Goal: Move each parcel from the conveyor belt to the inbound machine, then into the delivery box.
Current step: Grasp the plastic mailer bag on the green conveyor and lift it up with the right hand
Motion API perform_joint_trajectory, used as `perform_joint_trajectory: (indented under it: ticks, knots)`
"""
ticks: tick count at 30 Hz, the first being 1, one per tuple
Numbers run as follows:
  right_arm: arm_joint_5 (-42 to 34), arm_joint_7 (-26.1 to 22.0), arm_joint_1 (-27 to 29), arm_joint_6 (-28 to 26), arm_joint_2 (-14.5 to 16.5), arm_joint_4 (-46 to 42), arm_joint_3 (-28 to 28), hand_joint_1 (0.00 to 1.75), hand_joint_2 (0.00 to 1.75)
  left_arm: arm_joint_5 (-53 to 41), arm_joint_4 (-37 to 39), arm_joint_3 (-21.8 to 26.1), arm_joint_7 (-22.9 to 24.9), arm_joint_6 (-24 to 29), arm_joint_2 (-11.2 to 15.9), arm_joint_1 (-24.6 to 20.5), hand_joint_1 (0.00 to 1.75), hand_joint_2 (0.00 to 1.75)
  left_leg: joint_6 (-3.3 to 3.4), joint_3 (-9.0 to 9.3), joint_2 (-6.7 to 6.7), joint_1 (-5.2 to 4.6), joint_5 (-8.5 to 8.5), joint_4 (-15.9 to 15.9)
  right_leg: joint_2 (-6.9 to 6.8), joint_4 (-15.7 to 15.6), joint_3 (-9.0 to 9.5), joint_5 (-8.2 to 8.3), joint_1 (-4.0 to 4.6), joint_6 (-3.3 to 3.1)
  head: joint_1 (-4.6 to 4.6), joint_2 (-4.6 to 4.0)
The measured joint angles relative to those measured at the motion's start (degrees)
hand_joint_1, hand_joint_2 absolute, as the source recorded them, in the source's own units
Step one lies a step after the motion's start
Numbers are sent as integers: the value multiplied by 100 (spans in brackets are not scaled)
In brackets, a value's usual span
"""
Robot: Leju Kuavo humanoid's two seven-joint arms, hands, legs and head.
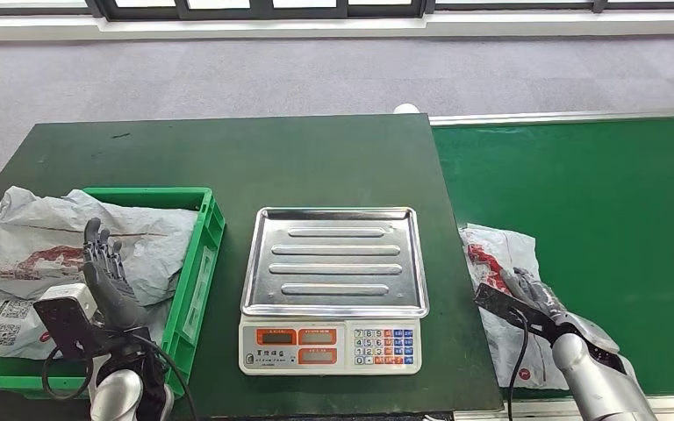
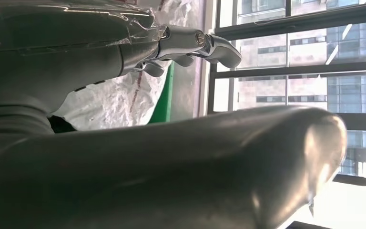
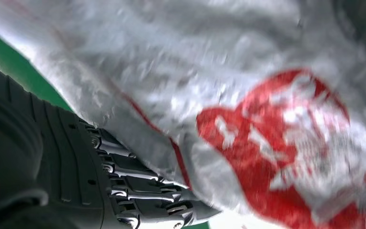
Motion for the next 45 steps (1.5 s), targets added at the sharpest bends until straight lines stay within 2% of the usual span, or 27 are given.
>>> perform_joint_trajectory:
  ticks: [1,5,16,28,29,32,33,39,45]
  knots:
    - [-19,-1,-29,23,11,59,69,0,0,4,-3,-14,1,-2,8,-17,0,0,0,-1,1,0,0,0,1,0,-1,0,0,0,0,0]
    - [-44,-5,-136,72,47,243,243,0,175,8,-8,-43,2,-1,37,-60,0,0,0,-2,5,0,0,2,4,-1,-2,1,-1,1,-1,0]
    - [-117,158,-523,359,-33,767,788,0,175,7,-16,-167,-5,-37,67,-65,0,0,1,10,23,1,-1,5,16,-3,-1,5,0,0,-2,0]
    - [-180,198,-713,530,-279,788,1100,0,175,7,-113,-191,-21,-47,109,51,0,0,8,4,16,0,-1,21,12,-4,5,13,-1,12,-2,0]
    - [-194,205,-723,532,-288,778,1114,8,175,8,-120,-191,-22,-47,113,58,0,0,9,4,16,0,-2,21,11,-5,6,13,-1,12,-2,0]
    - [-273,278,-706,593,-353,650,1160,139,175,9,-155,-191,-37,-47,117,95,0,0,11,4,15,0,-2,23,9,-5,5,12,-1,12,-2,0]
    - [-315,317,-670,651,-398,555,1181,175,175,9,-170,-191,-45,-47,117,114,0,0,12,3,12,0,-2,24,6,-6,5,12,-2,12,-2,0]
    - [-518,474,-205,865,-755,-211,1256,175,175,9,-205,-191,-56,-76,117,170,0,0,14,-13,-5,-1,-1,28,-8,-6,4,15,-2,17,-2,0]
    - [-526,538,39,876,-857,-683,1260,175,175,9,-212,-191,-52,-113,117,169,0,0,14,-18,-6,0,-2,28,-9,-5,-5,11,-1,14,-2,0]
